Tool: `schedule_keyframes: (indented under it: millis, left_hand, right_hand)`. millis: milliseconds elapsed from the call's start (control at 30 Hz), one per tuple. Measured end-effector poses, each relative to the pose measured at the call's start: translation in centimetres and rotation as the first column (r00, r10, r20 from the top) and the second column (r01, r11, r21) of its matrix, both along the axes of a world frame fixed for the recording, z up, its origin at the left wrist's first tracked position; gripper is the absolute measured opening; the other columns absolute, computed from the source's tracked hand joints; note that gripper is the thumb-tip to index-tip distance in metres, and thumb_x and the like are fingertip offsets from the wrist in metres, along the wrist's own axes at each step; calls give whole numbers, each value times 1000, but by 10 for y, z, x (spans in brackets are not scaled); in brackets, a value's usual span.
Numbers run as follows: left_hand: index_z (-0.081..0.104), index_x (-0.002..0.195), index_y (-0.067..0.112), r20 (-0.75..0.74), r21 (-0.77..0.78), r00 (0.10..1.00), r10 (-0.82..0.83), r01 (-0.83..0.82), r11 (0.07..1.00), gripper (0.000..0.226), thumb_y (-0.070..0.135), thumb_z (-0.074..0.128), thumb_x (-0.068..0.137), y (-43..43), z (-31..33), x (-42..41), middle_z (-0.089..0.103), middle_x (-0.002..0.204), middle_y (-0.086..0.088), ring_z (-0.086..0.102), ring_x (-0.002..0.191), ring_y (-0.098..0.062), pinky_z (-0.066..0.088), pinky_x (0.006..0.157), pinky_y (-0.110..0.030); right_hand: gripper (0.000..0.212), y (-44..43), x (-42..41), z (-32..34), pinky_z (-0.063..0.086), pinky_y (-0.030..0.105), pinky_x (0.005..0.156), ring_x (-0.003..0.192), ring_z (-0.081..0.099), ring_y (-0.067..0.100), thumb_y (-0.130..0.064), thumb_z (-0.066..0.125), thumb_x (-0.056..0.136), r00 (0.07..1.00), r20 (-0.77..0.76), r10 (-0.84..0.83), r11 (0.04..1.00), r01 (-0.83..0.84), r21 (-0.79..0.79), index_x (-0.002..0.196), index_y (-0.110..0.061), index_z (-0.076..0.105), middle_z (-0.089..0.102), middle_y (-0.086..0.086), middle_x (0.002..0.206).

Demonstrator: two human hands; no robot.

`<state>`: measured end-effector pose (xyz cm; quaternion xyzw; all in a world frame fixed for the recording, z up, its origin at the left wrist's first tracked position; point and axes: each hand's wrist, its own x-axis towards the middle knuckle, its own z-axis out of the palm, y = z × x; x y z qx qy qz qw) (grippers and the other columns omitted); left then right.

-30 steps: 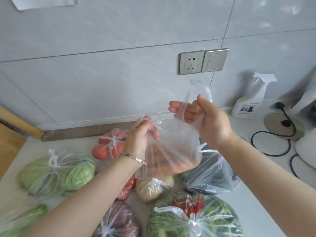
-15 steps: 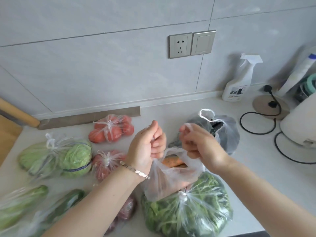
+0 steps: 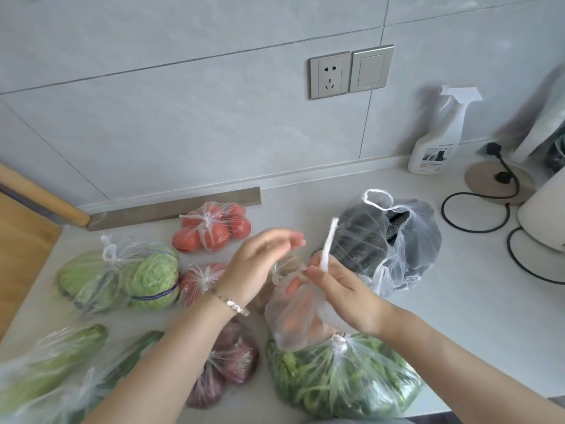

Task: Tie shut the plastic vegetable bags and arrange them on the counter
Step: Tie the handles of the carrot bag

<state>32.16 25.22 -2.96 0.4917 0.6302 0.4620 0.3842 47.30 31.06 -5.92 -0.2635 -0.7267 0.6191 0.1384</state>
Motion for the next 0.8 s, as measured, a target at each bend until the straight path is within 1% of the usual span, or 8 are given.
schedule_keyframes:
  millis: [100,200,333,433,533,633,733,800]
  left_hand:
    - [65,88,34,-188,55,981,-38,50,997,29,7,61,81,-12,-16,10,67,91,19,59,84,11,46,76,-10]
    - [66,79,27,-266,141,961,-81,122,982,13,16,61,74,-13,-21,14,65,87,18,60,85,3,43,71,-9]
    - [53,74,18,-496,109,857,-139,220,969,9,27,54,77,-7,-27,13,54,81,9,51,80,-1,41,72,-10]
    - [41,65,22,-602,46,786,-137,206,978,23,38,43,81,-5,-37,14,48,84,12,47,76,-5,42,70,-21]
    - [40,54,23,-355,-75,932,-76,53,996,26,39,44,74,-4,-41,18,47,70,13,44,61,-3,36,62,-20]
    - [44,62,2,3,-108,999,43,-43,993,38,39,46,68,-3,-40,32,44,68,-2,42,69,-10,33,68,-22]
    - [34,58,8,-45,27,998,52,-51,998,31,26,45,81,-3,-40,48,35,55,10,33,54,-2,30,57,-13]
    - [33,59,18,-135,73,989,55,-46,996,31,34,40,85,-3,-43,55,36,52,9,34,50,-4,31,54,-15]
  right_hand:
    - [46,3,6,6,39,5,67,67,52,-15,-17,34,98,999,-23,-37,996,35,-87,62,-30,61,59,-26,69]
    - [39,7,11,10,38,3,55,52,50,-15,-7,30,98,1000,22,-1,993,3,-115,71,-28,47,53,-31,48]
    - [33,11,13,9,36,11,55,47,45,-5,-15,36,98,993,115,15,996,-5,-91,69,-10,53,48,-15,52]
    - [32,19,19,11,38,15,56,49,46,1,-18,45,95,994,80,-76,994,82,-72,85,6,63,49,-2,57]
    - [24,26,24,12,44,14,55,50,52,8,-12,47,94,971,-11,-238,963,234,-133,83,-5,67,55,1,53]
    - [24,25,22,6,44,18,54,45,51,8,-15,49,93,943,-21,-332,939,328,-106,79,-9,67,55,5,53]
    - [26,28,19,-2,38,18,48,40,43,10,-16,59,88,891,8,-455,891,455,-2,66,-6,65,47,-5,40]
    - [22,32,18,-7,38,19,48,40,44,11,-13,70,79,859,29,-511,858,507,85,59,-9,62,46,-7,38]
